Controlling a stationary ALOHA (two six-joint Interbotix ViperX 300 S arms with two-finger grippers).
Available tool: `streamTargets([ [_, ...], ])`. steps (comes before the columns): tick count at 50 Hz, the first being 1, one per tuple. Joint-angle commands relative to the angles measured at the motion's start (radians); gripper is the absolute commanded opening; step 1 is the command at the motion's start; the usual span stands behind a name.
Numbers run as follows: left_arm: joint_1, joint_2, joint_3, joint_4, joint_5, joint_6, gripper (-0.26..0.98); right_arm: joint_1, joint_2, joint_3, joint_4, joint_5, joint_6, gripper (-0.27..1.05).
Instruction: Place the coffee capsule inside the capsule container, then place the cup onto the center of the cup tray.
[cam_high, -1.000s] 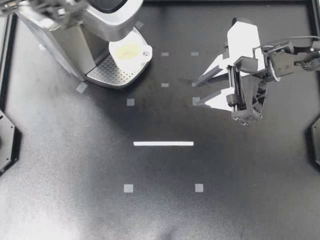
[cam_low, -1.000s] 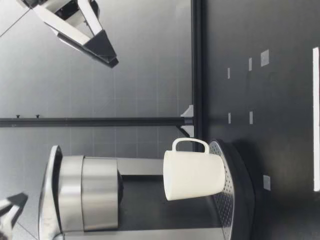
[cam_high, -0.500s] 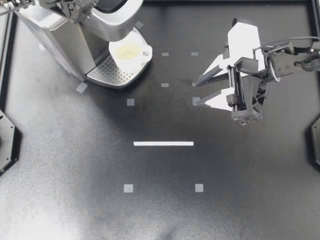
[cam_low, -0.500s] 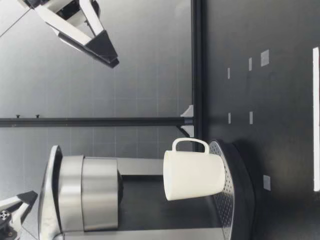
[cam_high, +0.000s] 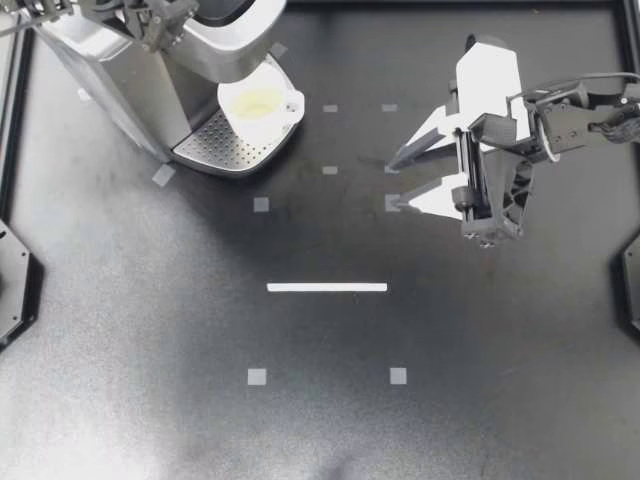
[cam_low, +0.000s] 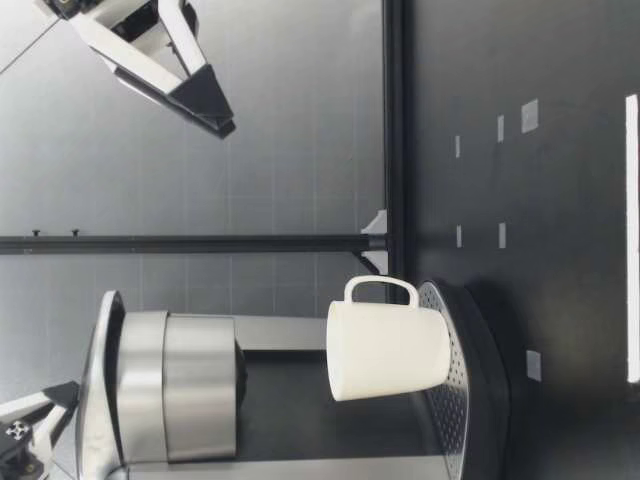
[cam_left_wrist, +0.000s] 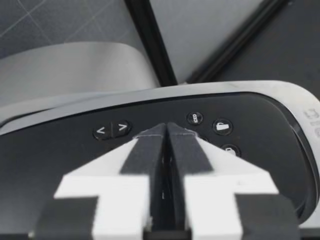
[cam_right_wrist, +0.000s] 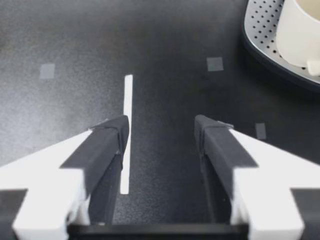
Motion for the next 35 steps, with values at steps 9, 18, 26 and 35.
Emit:
streamTargets([
  [9,0.003,0.014,0.008,-0.029,0.034,0.000,0.11,0.005,0.000,-0.012,0.002,-0.011,-0.002,0.53],
  [18,0.003,0.026,0.000,-0.026,0.055,0.002,0.11,0.005,0.002,-0.012,0.003,-0.006,0.005,0.53],
  [26,0.003,0.005,-0.011,-0.023,0.029,0.002,0.11,0.003,0.002,-0.012,0.003,-0.005,0.006,0.53],
  [35,0.003,-0.035,-0.018,-0.021,-0.072,0.002,0.11,0.005,0.002,-0.011,0.003,-0.008,0.005,0.53],
])
